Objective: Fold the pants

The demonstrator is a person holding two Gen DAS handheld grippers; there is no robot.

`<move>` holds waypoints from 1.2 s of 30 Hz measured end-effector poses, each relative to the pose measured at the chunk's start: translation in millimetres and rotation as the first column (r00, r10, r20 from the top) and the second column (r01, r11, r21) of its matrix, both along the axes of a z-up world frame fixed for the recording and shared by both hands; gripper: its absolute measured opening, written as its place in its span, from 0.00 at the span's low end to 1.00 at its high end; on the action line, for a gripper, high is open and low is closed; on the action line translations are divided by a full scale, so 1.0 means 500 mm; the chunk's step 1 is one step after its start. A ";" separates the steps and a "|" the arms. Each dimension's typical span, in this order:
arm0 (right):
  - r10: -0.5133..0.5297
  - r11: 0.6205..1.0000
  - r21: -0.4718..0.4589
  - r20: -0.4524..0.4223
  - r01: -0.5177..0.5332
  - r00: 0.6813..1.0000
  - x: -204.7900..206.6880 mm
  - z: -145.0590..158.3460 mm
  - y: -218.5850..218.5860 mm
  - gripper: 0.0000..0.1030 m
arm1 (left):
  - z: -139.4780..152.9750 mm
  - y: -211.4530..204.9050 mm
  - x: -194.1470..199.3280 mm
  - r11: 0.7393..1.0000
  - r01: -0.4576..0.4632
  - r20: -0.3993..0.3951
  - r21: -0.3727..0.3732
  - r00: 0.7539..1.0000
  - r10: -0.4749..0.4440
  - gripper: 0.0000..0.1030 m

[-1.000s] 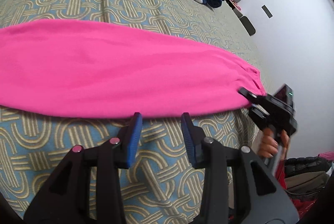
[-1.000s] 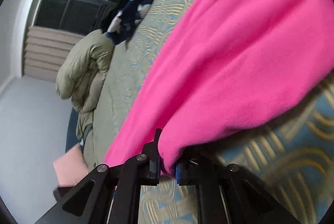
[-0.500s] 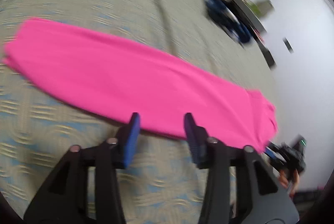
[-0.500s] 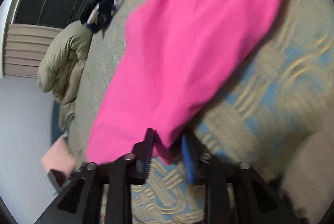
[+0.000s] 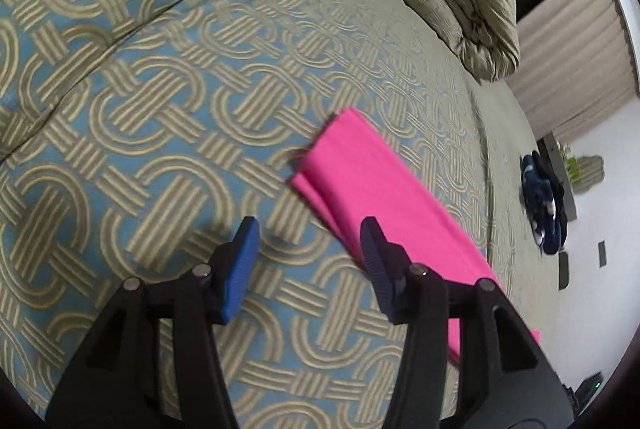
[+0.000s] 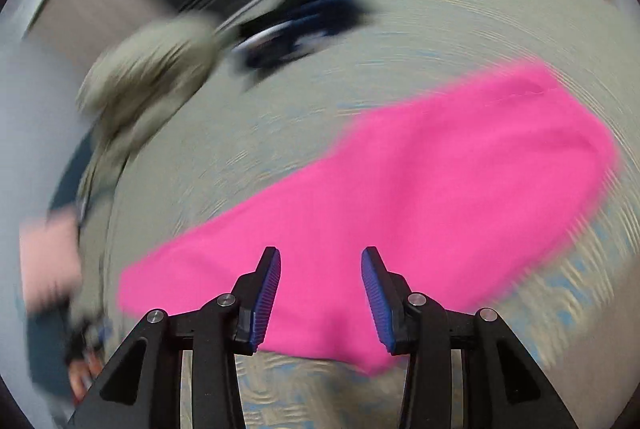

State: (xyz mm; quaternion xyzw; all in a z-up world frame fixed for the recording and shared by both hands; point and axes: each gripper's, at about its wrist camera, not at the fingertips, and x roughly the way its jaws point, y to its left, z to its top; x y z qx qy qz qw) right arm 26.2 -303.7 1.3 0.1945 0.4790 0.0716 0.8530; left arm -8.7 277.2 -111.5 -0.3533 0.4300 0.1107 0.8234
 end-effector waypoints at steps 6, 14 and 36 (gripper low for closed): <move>0.534 0.845 -0.021 -0.041 -0.535 0.845 0.171 -0.031 0.399 0.44 | -0.008 -0.029 0.004 0.995 0.096 0.089 -0.012 0.992 -0.095 0.46; 0.717 0.697 0.090 -0.114 -0.711 0.688 0.298 -0.099 0.786 0.44 | -0.004 -0.038 0.047 0.972 0.230 0.133 0.040 0.963 -0.233 0.41; 0.771 0.619 -0.007 -0.187 -0.786 0.609 0.420 -0.164 1.013 0.44 | -0.015 -0.054 0.110 0.957 0.286 0.251 -0.045 0.931 -0.266 0.41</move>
